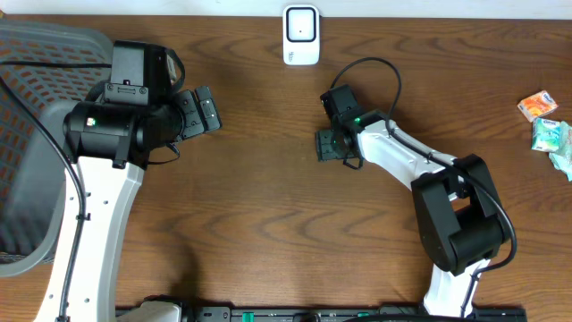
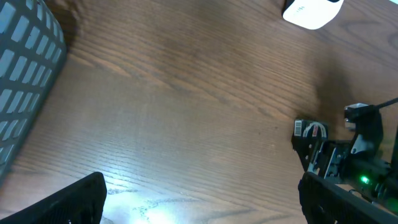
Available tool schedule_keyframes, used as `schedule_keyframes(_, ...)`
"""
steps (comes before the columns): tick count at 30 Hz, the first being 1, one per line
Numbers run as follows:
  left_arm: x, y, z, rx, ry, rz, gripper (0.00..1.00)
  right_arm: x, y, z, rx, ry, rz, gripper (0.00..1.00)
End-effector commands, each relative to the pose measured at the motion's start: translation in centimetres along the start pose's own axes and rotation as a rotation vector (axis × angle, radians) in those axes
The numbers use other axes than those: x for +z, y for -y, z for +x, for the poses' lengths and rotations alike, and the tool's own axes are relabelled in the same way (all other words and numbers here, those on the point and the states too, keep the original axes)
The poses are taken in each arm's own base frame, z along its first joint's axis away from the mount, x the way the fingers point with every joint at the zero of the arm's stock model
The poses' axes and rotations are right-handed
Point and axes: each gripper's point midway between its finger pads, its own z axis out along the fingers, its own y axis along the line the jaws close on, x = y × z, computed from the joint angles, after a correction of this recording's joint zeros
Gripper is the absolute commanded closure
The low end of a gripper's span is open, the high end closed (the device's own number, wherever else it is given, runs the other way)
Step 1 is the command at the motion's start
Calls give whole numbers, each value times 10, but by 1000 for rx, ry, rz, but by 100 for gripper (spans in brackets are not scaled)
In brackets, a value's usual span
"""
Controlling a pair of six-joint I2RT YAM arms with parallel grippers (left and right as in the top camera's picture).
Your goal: Scan the item barcode
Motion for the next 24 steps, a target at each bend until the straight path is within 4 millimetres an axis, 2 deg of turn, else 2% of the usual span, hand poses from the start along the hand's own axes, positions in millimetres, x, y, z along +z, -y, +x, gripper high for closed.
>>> schedule_keyframes(1,-3,-1,-4,3,12,-4,2,8,3,3,-25,-14,23,28)
schedule_keyframes(5,-3,-1,-4,3,12,-4,2,8,3,3,-57,-14,22,29)
schedule_keyframes(9,-3,-1,-4,3,12,-4,2,8,2,3,-80,-14,22,39)
schedule_keyframes(14,-3,-1,-4,3,12,-4,2,8,2,3,-82,-14,21,40)
schedule_keyframes(17,-3,-1,-4,3,12,-4,2,8,1,3,-82,-14,21,48)
schedule_keyframes(24,-3,-1,-4,3,12,-4,2,4,-6,-5,-83,8,-6,50)
